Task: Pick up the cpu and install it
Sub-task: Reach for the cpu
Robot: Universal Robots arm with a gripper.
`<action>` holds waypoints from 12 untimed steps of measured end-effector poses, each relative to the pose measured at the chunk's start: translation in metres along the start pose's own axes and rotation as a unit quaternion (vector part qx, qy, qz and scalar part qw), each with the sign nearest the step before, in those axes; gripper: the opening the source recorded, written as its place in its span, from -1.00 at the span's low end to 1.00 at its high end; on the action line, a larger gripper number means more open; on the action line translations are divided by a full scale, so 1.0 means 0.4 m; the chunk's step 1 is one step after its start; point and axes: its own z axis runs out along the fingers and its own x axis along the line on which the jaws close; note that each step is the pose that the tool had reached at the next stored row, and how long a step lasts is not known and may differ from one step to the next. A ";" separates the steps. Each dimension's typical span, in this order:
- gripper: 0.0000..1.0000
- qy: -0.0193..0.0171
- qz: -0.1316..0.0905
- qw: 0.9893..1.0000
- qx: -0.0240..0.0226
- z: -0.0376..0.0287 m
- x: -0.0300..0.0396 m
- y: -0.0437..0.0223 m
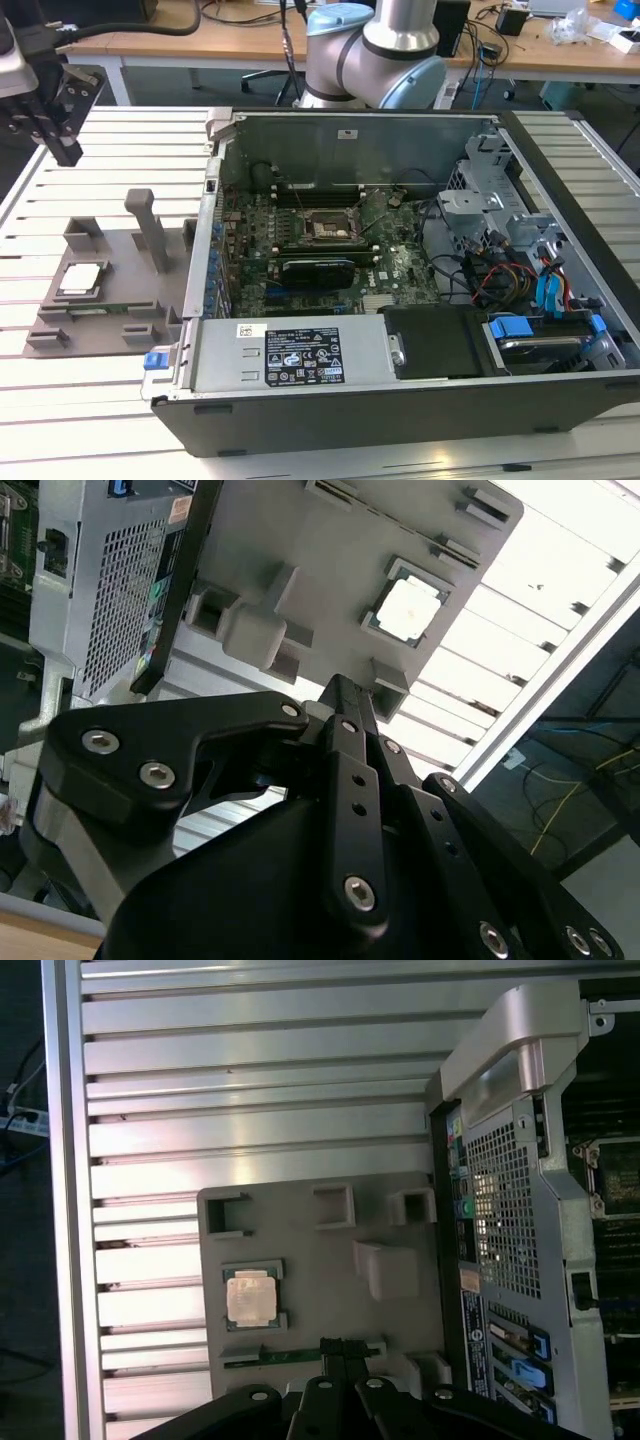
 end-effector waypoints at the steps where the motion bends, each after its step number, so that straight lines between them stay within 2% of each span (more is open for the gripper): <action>1: -0.79 0.000 0.000 1.000 0.000 0.000 0.003 0.000; 12: -0.79 0.000 0.000 1.000 0.000 0.000 0.039 -0.003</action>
